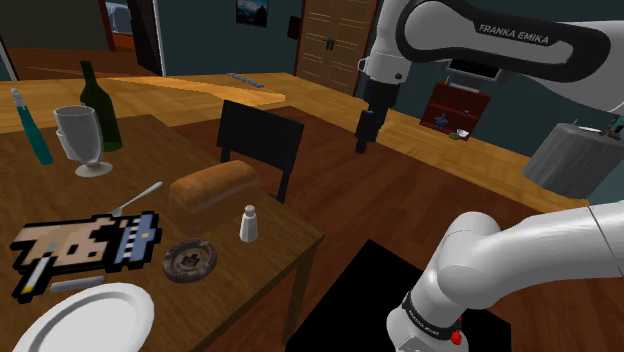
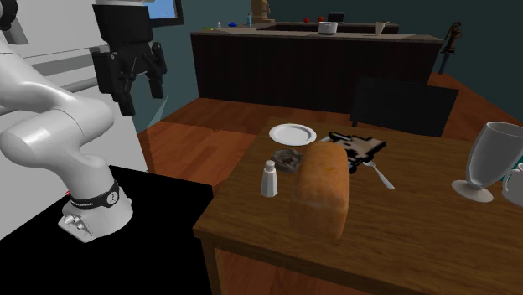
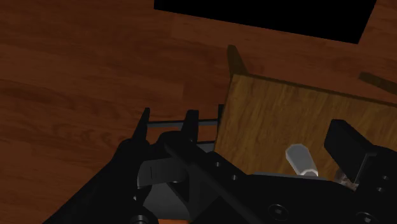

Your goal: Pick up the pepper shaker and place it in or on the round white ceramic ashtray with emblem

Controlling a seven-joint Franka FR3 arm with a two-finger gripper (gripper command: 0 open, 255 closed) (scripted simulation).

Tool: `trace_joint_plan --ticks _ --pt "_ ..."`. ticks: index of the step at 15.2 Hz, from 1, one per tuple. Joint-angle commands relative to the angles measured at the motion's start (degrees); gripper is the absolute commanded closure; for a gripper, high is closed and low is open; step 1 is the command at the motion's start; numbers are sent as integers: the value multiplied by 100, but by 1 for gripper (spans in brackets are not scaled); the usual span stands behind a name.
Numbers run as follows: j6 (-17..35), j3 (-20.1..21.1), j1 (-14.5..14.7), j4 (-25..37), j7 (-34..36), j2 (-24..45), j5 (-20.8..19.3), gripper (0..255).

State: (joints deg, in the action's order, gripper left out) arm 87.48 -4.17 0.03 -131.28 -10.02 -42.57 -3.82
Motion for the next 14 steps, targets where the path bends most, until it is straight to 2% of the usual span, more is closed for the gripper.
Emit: trace_joint_plan --ticks 1,8,14 --pt "0 0 0 0 0 0 0 0" --pt "1157 341 207 -374 538 744 423 0" --pt "2131 626 387 -397 933 1631 726 0"
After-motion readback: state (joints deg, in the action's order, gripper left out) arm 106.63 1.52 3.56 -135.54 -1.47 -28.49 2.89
